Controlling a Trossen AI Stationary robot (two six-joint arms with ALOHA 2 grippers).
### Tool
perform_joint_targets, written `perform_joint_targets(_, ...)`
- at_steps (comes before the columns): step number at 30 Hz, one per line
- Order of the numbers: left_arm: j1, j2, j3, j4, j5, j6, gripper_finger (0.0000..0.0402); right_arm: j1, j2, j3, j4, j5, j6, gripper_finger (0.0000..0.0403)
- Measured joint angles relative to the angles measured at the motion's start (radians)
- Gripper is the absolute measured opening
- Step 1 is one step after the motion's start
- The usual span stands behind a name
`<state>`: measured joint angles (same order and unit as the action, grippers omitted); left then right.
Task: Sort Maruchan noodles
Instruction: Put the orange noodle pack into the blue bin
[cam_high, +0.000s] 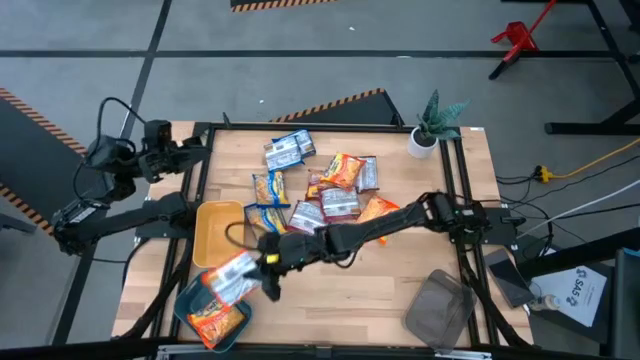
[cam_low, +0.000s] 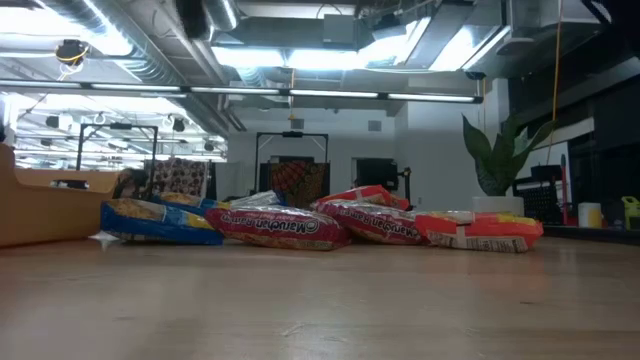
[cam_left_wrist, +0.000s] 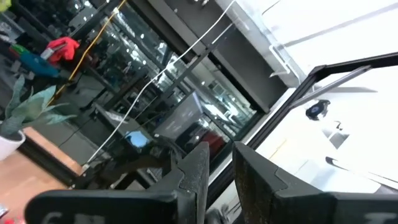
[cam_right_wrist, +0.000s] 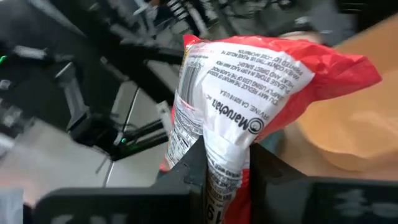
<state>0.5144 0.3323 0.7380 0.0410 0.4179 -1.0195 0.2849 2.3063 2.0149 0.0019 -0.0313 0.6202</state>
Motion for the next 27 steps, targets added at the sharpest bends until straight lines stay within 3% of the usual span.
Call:
perform_joint_targets(5,0.0,-0.008,0.0,0.0,-0.016,-0.003,0.0066,0.029,0.121,0.17,-0.005,-0.059,-0.046,0.0044)
perform_joint_targets(11,0.0,-0.007,0.0,-0.004,-0.015,-0.027,0.0066,0.052,0.22,0.302,-0.018,-0.031,-0.045,0.0044)
perform_joint_targets(19,0.0,-0.007,0.0,-0.008,-0.009,-0.026,0.0066,0.053,0.234,0.316,-0.136,0.194,-0.173,0.0044)
perform_joint_targets(27,0.0,-0.007,0.0,-0.01,-0.013,-0.026,0.0066,0.057,0.234,0.316,-0.134,0.204,-0.337,0.0044)
